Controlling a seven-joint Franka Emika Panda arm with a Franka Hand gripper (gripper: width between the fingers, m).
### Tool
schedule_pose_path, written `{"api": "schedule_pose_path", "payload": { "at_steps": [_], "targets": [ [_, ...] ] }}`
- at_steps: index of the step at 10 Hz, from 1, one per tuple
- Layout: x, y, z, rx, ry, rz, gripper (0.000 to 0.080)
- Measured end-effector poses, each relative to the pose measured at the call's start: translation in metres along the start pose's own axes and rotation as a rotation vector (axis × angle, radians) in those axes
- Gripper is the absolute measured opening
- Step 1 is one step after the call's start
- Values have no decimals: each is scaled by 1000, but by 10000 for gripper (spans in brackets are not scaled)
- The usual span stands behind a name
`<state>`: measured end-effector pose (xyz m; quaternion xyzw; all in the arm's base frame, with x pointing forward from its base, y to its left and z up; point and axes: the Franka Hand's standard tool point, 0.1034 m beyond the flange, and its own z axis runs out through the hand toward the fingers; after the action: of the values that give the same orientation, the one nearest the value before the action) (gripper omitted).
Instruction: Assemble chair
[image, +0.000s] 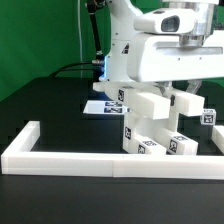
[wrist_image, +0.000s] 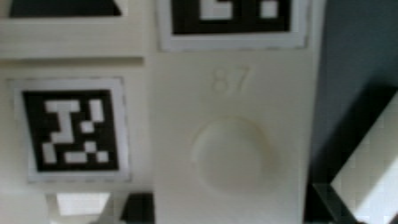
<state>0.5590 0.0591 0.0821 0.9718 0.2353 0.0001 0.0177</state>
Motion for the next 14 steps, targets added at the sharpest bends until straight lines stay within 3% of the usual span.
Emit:
{"api": "schedule_pose_path", "payload": {
  "at_steps": [9,10,11,12,13,14],
  "targets": [
    [3,2,5,-9,13,6,290],
    [3,2,5,-7,10,7,417],
    [3,2,5,-7,10,7,417],
    [3,2,4,-8,10,7,560],
    [3,3,3,-7,10,7,560],
    [3,2,1,-5,8,8,634]
  ]
}}
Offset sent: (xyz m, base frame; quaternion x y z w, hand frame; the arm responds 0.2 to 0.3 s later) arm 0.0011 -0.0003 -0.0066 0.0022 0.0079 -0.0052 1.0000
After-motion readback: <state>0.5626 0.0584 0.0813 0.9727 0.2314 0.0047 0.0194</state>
